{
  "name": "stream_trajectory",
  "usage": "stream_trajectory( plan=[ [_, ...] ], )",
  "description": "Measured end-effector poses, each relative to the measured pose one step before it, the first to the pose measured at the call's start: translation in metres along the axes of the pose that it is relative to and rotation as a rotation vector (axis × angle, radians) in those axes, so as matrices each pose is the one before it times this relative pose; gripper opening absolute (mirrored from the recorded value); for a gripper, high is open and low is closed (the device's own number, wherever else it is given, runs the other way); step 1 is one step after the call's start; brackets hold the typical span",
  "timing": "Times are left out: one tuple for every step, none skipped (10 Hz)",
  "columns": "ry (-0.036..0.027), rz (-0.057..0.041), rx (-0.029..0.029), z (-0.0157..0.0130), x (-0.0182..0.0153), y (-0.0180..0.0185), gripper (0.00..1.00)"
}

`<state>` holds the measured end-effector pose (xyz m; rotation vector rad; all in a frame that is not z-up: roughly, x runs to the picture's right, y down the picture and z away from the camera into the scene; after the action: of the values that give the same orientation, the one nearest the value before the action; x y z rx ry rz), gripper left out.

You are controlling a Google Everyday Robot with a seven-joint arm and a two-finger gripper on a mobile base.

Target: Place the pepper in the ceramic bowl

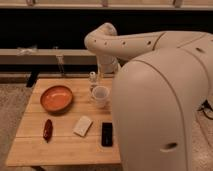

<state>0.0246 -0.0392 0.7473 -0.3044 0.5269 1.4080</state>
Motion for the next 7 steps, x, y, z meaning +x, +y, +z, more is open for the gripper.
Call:
stream_trajectory(
  plan=[
    [0.01524,-0.03824,-0.0075,0.00263,0.02089,0.01473,0.8],
    [0.02048,-0.04123,-0.00664,0.00688,0.02103,0.01876,0.8],
    [0.02184,-0.04004,-0.00773,0.01172,0.01567,0.02072,0.8],
    [0.01927,-0.03671,-0.00688,0.01277,0.0105,0.01873,0.8],
    [0.02296,-0.03762,-0.01156,0.01419,0.00949,0.02116,0.8],
    [0.02604,-0.02794,-0.0183,0.0155,0.00354,0.01974,0.8],
    [0.03951,-0.02369,-0.0412,0.01569,-0.00068,0.02222,0.8]
  ],
)
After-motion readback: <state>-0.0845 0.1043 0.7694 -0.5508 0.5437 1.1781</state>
